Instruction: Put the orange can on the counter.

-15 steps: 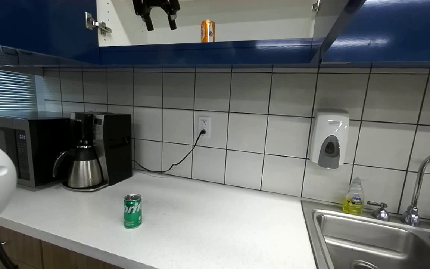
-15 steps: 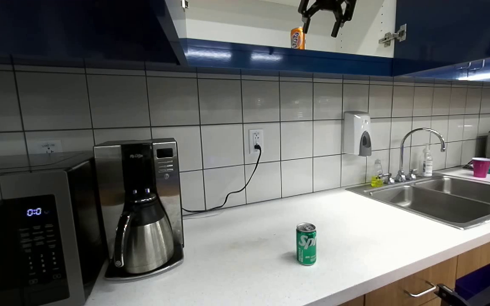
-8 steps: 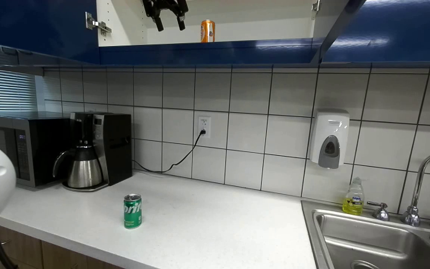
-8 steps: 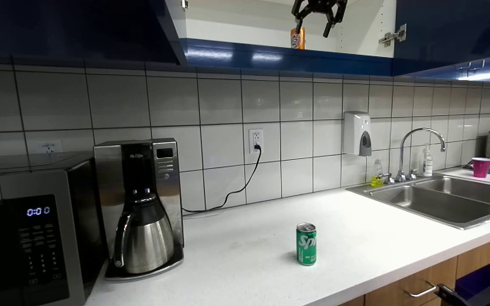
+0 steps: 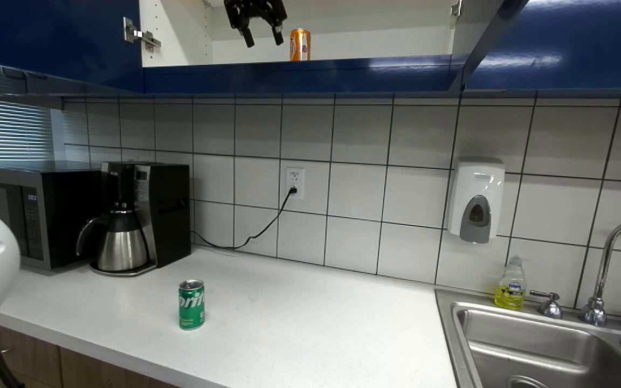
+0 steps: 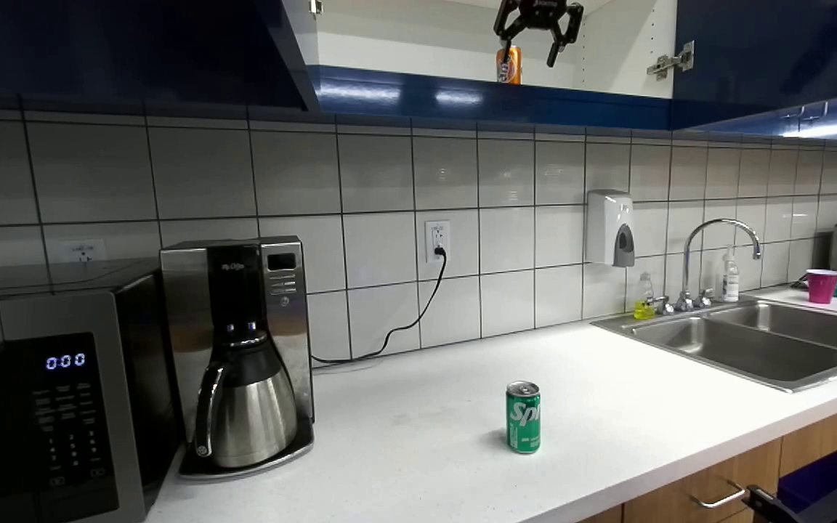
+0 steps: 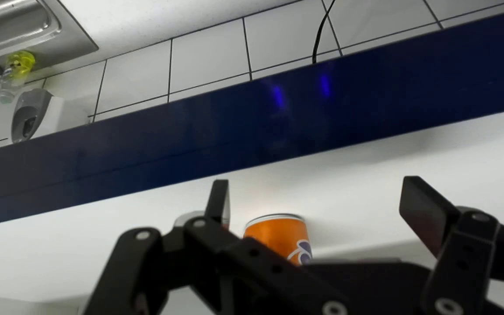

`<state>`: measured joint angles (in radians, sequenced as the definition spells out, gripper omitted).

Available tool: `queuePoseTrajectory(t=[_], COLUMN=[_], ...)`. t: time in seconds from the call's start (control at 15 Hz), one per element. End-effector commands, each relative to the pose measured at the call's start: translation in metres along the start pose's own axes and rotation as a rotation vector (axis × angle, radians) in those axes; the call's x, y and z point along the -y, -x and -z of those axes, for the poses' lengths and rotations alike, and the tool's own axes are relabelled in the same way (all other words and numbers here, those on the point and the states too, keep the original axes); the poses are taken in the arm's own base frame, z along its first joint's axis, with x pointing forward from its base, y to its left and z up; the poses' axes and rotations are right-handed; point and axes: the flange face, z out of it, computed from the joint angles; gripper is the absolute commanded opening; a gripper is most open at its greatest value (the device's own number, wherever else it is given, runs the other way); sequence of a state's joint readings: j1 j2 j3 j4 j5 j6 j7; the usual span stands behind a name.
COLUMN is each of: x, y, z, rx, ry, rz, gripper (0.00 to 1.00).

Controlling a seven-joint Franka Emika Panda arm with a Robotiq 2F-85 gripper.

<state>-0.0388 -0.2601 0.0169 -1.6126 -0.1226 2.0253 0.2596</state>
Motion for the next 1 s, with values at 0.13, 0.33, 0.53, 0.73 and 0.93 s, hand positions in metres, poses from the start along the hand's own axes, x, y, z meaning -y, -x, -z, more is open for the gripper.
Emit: queuePoseTrajectory(t=[0.13,0.33,0.53,0.73,0.93], x=[-0.005,-0.007,-0.008,-0.009,-0.008], y=[-0.03,-0.042,-0.053,-0.062,-0.07], z=[-0.013,-0.023,-0.031,-0.036,-0.038], rx=[-0.046,-0.055,-0.06,-0.075,-0.091], ry=[0.042,0.053,0.057,0.062,0.063], rz=[-0.052,-0.067,-0.078,-0.088,-0.09], gripper=[1.0,1.0,1.0,1.0,1.0])
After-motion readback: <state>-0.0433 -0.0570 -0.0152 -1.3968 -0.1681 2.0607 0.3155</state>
